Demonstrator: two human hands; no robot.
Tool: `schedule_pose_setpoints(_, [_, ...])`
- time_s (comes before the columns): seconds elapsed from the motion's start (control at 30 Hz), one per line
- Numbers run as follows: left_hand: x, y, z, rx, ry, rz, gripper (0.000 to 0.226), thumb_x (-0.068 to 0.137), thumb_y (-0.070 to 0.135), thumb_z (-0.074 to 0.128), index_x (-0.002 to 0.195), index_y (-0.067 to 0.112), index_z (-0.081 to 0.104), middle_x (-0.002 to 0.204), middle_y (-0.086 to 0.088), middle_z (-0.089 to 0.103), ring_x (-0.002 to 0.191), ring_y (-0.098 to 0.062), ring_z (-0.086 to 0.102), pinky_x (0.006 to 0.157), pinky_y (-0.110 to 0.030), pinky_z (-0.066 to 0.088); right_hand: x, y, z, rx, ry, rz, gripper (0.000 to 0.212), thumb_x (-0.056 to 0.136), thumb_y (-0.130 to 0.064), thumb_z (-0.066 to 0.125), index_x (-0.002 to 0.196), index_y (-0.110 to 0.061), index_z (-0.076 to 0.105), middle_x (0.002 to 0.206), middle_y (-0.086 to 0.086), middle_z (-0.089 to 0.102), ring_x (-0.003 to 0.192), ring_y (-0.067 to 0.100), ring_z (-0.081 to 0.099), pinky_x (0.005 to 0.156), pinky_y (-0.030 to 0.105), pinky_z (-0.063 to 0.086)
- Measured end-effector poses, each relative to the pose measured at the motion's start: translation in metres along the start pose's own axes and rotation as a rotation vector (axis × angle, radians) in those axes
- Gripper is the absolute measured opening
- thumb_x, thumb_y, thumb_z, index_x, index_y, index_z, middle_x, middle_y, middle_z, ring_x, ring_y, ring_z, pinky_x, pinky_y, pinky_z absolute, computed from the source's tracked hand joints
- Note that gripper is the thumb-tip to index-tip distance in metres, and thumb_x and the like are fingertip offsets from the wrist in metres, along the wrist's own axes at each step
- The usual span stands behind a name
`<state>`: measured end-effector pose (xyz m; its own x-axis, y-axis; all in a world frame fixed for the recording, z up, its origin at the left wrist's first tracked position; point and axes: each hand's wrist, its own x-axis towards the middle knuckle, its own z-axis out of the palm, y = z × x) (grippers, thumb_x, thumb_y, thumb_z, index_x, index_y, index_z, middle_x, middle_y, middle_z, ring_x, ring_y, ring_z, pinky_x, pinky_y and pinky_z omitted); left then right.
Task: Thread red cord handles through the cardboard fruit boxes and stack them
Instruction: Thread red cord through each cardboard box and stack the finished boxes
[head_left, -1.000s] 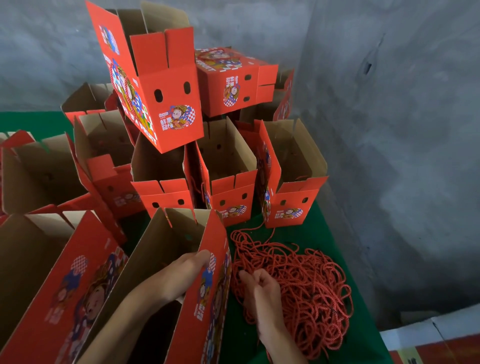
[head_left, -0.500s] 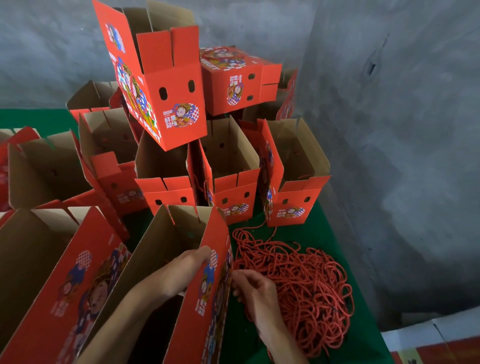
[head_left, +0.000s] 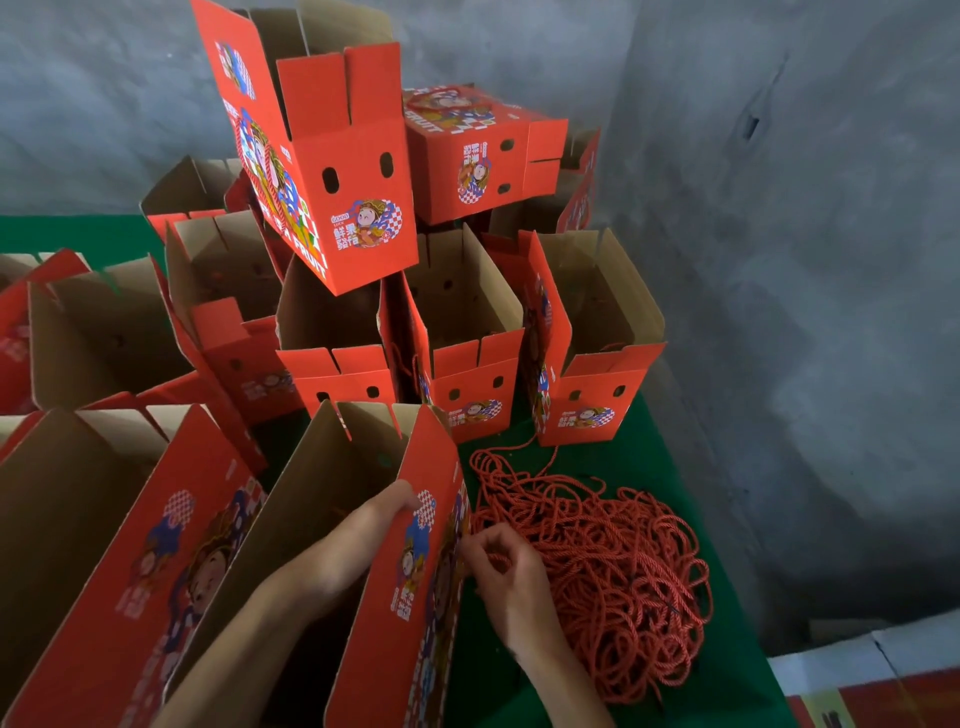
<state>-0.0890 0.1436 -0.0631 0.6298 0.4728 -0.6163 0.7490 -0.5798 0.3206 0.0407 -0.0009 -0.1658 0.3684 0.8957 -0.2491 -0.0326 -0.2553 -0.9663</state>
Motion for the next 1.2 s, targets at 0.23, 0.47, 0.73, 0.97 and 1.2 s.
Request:
schedule_pose_setpoints(0.23, [0.011,0.029,-0.008,-0.261,0.006,-0.399,0.051,0.109,0.005,0.019,0.149,-0.01,-0.009,0.165,-0.022,0.012,0.153,-0.031,0.018,0.109,-0.019,0.019,0.002,0.003,-0.002,0.131,0.065,-0.032,0.014,0.091,-0.015,0.079,0.094,-0.009,0.066,0.082,0.01,0.072,0.076,0.028,0.071,0.073,0.036,0.061])
schedule_pose_setpoints(0.47, [0.005,0.038,0.0,-0.574,0.15,-0.447,0.051,0.108,0.002,0.016,0.143,-0.013,-0.018,0.164,-0.023,0.008,0.153,-0.032,0.016,0.111,-0.02,0.019,0.004,0.009,0.001,0.057,0.017,-0.008,0.011,0.099,-0.017,0.069,0.1,-0.016,0.08,0.09,0.003,0.078,0.08,0.019,0.073,0.078,0.033,0.062])
schedule_pose_setpoints(0.73, [0.003,0.028,0.017,-0.989,0.33,-0.461,0.052,0.108,0.004,0.021,0.147,-0.014,-0.008,0.164,-0.024,0.01,0.152,-0.031,0.022,0.107,-0.015,-0.008,0.004,0.004,0.01,0.049,0.019,0.008,0.021,0.103,-0.025,0.064,0.091,-0.011,0.075,0.084,0.004,0.075,0.077,0.015,0.07,0.083,0.042,0.058])
schedule_pose_setpoints(0.97, [-0.001,0.033,0.015,-1.24,0.368,-0.43,0.045,0.109,0.009,0.028,0.149,-0.012,0.03,0.155,-0.034,0.031,0.145,-0.046,0.029,0.116,-0.047,0.024,0.006,-0.002,0.008,-0.028,-0.003,-0.011,0.022,0.104,-0.028,0.062,0.094,-0.013,0.071,0.079,-0.004,0.073,0.07,0.008,0.067,0.072,0.029,0.057])
schedule_pose_setpoints(1.2, [-0.006,0.038,0.008,-1.472,0.389,-0.432,0.046,0.108,0.013,0.034,0.146,-0.013,0.035,0.119,-0.03,0.056,0.075,-0.032,0.049,0.083,-0.04,0.045,0.005,-0.006,0.007,0.095,-0.022,0.002,0.023,0.103,-0.025,0.065,0.095,-0.006,0.073,0.079,0.001,0.074,0.072,0.014,0.069,0.073,0.029,0.059])
